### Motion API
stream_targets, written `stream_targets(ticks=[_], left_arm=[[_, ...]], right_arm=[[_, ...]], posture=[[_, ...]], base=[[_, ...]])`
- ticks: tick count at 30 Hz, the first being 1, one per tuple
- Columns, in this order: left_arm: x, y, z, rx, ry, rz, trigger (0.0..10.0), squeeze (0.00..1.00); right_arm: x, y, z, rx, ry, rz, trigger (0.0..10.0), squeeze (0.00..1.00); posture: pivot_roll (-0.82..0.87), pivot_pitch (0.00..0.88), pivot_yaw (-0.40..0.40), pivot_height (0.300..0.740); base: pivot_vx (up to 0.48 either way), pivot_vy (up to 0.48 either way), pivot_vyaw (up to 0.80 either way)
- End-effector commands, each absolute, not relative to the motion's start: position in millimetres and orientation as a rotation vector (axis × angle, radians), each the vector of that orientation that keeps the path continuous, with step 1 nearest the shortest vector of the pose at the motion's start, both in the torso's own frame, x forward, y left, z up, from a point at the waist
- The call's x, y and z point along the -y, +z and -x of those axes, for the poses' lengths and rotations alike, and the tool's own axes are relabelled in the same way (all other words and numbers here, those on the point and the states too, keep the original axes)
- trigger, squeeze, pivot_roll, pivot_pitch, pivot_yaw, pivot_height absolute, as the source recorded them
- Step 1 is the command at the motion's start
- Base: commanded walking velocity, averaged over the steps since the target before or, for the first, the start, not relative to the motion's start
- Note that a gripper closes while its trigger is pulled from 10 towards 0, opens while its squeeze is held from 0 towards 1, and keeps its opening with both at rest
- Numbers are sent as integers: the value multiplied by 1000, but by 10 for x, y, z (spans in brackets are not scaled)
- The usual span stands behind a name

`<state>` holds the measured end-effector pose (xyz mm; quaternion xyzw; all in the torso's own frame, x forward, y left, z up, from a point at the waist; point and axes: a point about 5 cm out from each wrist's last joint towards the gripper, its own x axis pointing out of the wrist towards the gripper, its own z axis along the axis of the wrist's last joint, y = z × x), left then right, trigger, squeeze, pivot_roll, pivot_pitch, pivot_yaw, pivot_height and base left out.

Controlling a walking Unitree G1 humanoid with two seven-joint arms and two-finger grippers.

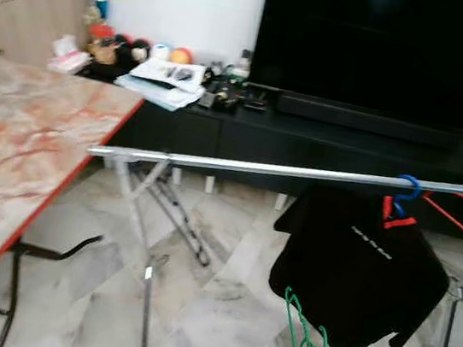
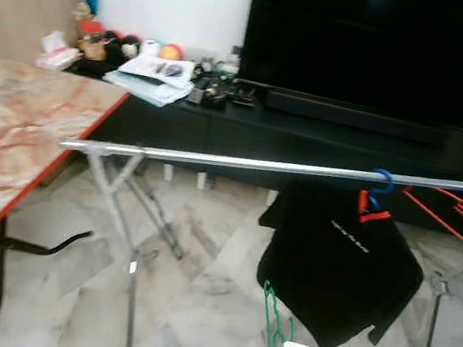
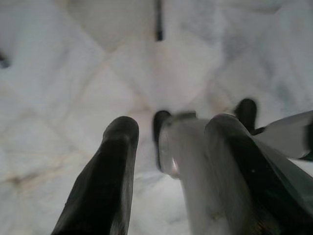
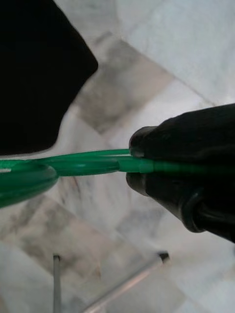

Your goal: Hang hanger

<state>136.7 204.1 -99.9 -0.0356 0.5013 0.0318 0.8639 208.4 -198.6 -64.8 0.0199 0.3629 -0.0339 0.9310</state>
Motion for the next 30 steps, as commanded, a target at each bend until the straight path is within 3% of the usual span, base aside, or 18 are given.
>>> stream_targets(ticks=[1, 8, 17, 22, 30], left_arm=[[-2135, -1012, -1283, -1080, 78, 49, 10000, 0], [-2133, -1014, -1279, -1081, 78, 50, 10000, 0], [-2125, -1014, -1281, -1082, 69, 50, 10000, 0], [-2125, -1013, -1289, -1084, 67, 48, 10000, 0], [-2138, -1008, -1296, -1083, 62, 44, 10000, 0]], right_arm=[[1870, -491, -2336, -638, -27, -50, 10000, 0], [1785, -298, -2581, -521, 21, -56, 10000, 0], [1808, -56, -2798, -353, -61, -72, 10000, 0], [1867, 122, -2946, -247, -156, -216, 10000, 0], [1855, 384, -3153, -131, -173, -232, 10000, 0]], posture=[[-35, 33, -22, 740], [-31, 40, -28, 740], [-31, 52, -32, 740], [-30, 56, -32, 740], [-25, 55, -29, 740]], base=[[330, 0, 0], [325, 0, 0], [0, 0, 0], [0, 0, 0], [0, 0, 0]])
